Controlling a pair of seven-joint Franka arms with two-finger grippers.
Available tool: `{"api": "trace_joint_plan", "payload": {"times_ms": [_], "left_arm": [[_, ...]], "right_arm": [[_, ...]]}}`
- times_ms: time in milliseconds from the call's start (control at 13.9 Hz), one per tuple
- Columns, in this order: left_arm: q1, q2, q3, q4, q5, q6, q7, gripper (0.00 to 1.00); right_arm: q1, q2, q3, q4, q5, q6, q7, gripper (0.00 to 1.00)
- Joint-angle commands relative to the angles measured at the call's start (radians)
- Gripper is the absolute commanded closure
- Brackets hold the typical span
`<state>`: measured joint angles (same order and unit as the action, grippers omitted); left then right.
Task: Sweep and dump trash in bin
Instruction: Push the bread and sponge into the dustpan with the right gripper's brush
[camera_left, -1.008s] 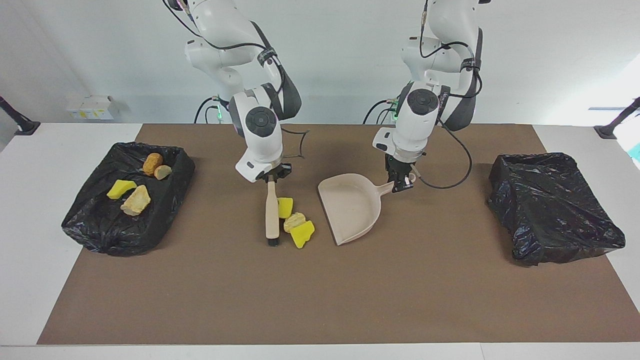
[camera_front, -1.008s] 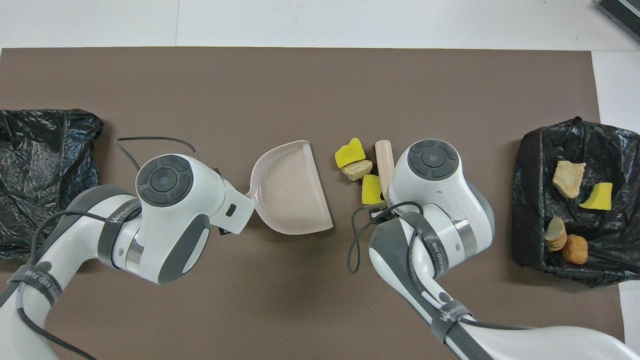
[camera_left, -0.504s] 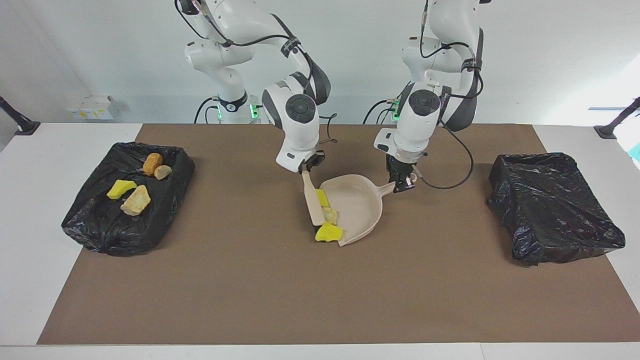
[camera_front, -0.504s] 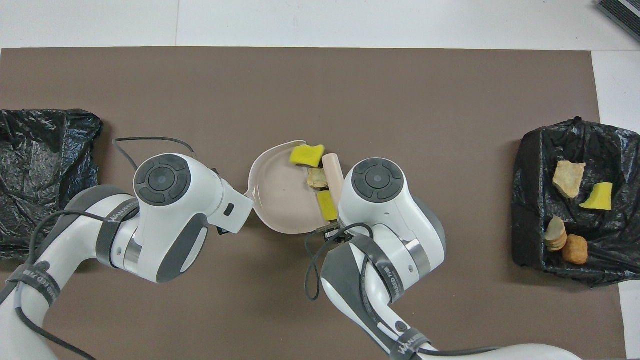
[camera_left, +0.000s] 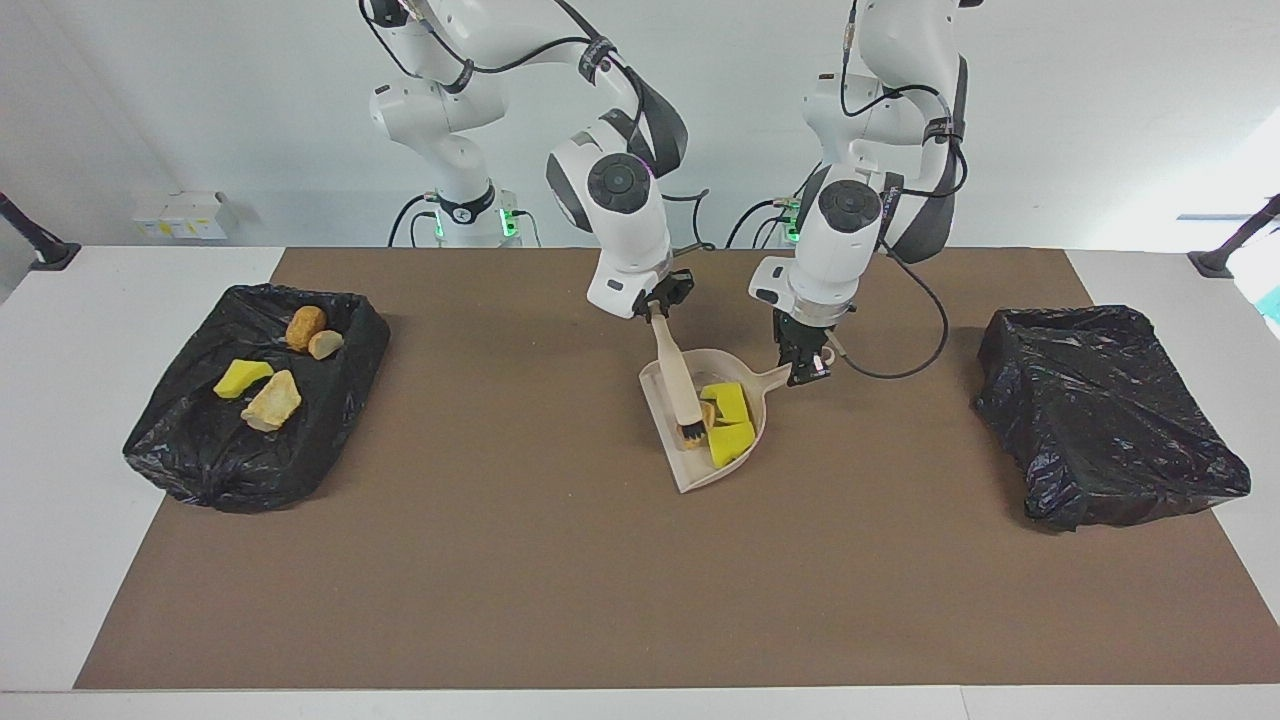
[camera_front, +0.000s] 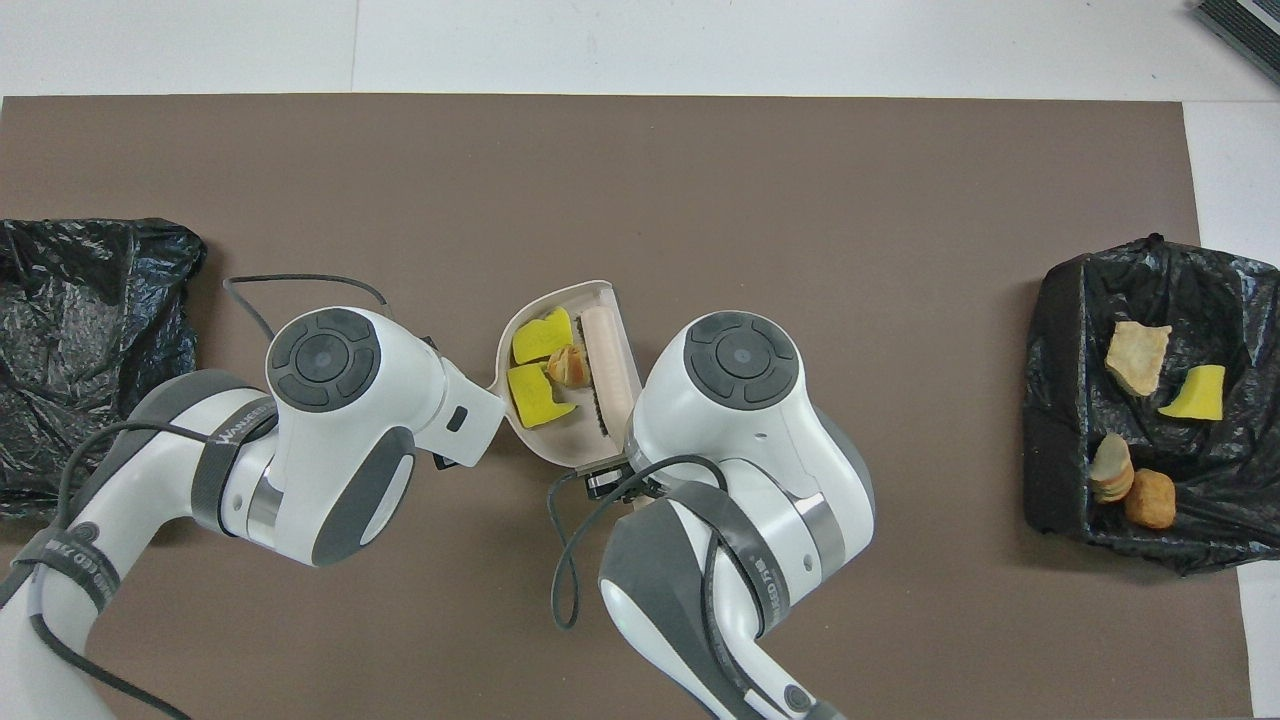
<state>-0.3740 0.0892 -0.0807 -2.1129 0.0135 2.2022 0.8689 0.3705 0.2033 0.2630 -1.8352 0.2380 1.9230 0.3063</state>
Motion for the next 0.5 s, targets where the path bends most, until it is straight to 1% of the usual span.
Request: {"api": "trace_joint_plan", "payload": {"times_ms": [0, 144, 288, 432], "left_arm": [[0.001, -0.025, 0.001, -0.024, -0.010, 0.021, -0.024, 1.00], [0.003, -0.025, 0.001, -0.024, -0.010, 0.021, -0.042, 1.00], [0.006, -0.025, 0.001, -0.024, -0.010, 0.019, -0.106, 1.00], [0.015, -0.023, 0.001, -0.019, -0.015, 0.021, -0.163, 1.00]], "right_arm": [[-0.021, -0.047, 0.001, 0.002, 0.032, -0.045, -0.032, 1.00], [-0.019, -0.080, -0.004, 0.001, 0.069, -0.096, 0.052, 1.00], [-0.009, -0.116, -0.004, -0.004, 0.066, -0.165, 0.118, 1.00], [0.017, -0.162, 0.002, -0.053, 0.058, -0.177, 0.254, 1.00]]}}
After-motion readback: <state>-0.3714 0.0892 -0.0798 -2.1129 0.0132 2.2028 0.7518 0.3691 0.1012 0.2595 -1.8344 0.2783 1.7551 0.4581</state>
